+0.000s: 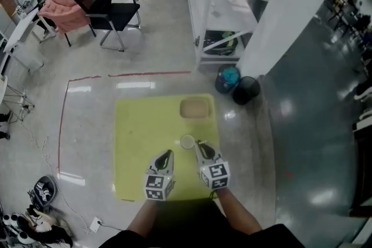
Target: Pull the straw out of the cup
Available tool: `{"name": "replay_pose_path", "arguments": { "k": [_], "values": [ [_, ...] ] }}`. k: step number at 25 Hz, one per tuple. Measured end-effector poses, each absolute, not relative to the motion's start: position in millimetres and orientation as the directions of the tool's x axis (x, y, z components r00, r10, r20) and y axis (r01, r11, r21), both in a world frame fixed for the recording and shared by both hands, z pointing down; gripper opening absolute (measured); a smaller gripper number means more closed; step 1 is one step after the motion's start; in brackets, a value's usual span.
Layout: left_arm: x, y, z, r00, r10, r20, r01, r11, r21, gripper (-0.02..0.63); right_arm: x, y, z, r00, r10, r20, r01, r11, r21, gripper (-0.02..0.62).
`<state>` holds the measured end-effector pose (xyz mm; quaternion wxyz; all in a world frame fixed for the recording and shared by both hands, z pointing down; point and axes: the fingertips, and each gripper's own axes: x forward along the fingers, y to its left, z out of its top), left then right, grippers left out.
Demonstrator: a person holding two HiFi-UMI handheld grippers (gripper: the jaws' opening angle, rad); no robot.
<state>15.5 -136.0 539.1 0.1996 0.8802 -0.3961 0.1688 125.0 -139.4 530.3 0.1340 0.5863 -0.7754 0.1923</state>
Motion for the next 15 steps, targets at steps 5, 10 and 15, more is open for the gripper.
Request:
{"name": "replay_pose_path", "arguments": {
  "k": [5,10,15],
  "values": [
    [20,-130,520,0.654,-0.625,0.428,-0.745,-0.629,0.22,0.044,118,-127,496,-0.268,-0.886,0.378,-0.963,0.247,-0.105,0.038],
    [18,-144,507,0.653,-0.652,0.385,-0.75,-0.63,0.204,0.044,107,-132,481,-0.288,-0.893,0.346,-0.958,0.269,-0.101,0.038],
    [15,-155,498,0.645,-0.666,0.374,-0.757,-0.624,0.193,0.044,113,-136,474,-0.273,-0.896,0.35,-0.961,0.267,-0.065,0.037]
  ]
}}
